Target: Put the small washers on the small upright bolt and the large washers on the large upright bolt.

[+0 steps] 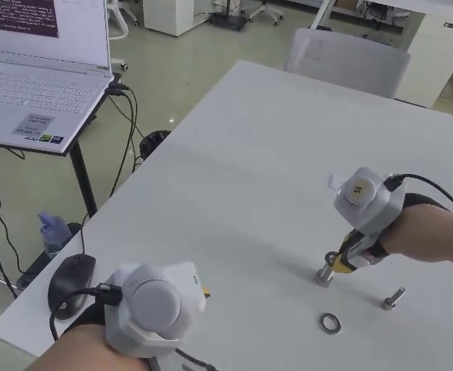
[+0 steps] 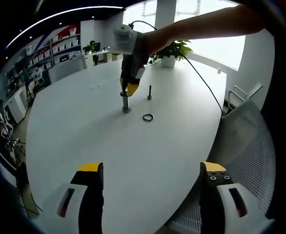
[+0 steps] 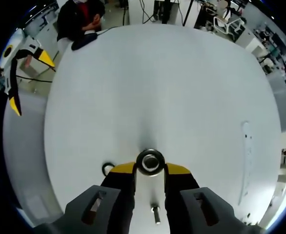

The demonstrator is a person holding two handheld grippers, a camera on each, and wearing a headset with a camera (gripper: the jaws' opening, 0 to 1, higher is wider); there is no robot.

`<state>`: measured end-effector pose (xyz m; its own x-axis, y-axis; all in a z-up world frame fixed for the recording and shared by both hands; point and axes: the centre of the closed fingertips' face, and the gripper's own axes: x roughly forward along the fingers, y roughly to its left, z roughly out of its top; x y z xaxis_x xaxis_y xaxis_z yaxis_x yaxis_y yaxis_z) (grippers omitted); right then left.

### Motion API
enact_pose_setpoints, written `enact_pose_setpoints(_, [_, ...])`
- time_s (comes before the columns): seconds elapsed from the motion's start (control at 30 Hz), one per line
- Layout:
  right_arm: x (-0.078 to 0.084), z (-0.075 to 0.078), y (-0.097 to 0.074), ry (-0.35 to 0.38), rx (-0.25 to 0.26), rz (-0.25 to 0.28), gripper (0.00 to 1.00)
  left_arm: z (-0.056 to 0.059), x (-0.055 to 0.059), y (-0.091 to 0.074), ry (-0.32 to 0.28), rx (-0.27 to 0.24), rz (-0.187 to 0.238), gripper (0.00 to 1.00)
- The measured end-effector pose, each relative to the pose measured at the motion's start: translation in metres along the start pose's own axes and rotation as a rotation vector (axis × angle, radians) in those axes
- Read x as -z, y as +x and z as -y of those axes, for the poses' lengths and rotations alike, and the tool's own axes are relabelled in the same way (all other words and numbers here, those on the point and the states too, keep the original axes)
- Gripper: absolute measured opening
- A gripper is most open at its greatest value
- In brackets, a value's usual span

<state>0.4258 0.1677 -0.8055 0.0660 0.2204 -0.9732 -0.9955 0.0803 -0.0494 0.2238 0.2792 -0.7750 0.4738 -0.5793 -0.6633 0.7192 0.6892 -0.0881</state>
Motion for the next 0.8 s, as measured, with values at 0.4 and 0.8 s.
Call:
enact_pose_setpoints(0.4, [0.001,0.001,0.014,-0.023,0.008,-0.024,0.22,0.002,0.008,0.001,-0.01,0.007,-0.023,0.79])
enact_pose_setpoints(0.8, [0.006,0.0,0.031,-0.015,0.003,-0.033,0.22,0.001,0.012,-0.005,-0.014,-0.007,-0.033,0.76])
